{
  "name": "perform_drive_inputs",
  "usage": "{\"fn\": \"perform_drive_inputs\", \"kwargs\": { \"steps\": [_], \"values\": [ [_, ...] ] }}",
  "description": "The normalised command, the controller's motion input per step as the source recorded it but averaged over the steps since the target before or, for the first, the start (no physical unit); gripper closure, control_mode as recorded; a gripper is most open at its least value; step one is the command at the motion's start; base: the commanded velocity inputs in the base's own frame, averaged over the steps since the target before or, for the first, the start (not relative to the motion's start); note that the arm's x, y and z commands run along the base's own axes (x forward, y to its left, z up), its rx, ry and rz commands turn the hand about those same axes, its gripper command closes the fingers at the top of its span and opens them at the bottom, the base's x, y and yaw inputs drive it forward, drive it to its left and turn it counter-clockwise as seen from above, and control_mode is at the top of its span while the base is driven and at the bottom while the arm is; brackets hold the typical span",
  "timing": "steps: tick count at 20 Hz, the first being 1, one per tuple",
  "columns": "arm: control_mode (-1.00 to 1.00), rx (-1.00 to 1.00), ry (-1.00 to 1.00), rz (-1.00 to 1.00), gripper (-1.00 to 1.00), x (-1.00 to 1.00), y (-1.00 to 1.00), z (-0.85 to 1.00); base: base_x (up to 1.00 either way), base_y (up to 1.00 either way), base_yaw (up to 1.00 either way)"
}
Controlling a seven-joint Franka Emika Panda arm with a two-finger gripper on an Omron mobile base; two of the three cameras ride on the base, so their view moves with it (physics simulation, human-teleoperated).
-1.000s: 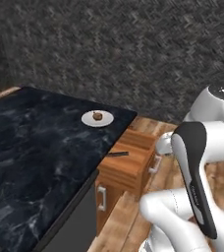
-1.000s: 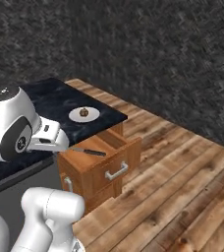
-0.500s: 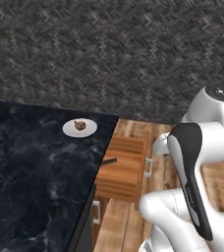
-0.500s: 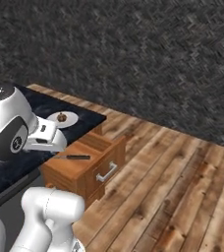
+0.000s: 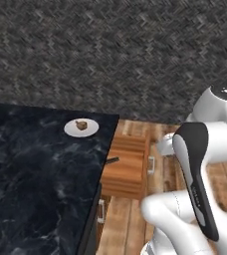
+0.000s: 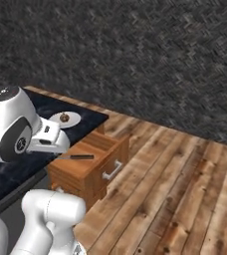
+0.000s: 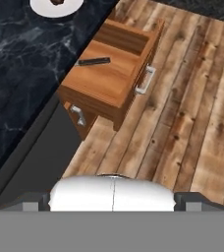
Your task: Pick up the knife from the drawer and place it on the cutting board. Then place the meat from the plate to the cutting board.
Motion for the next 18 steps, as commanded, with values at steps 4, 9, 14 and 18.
{"fn": "perform_drive_inputs", "kwargs": {
  "steps": [4,9,14,18],
  "values": [
    [1.00,0.00,0.00,0.00,-1.00,0.00,0.00,0.00,0.00,0.93,-0.22],
    [1.00,0.00,0.00,0.00,-1.00,0.00,0.00,0.00,0.19,0.77,-0.11],
    [1.00,0.00,0.00,0.00,-1.00,0.00,0.00,0.00,0.16,0.26,0.15],
    [1.00,0.00,0.00,0.00,-1.00,0.00,0.00,0.00,0.36,-0.28,0.44]
  ]
}}
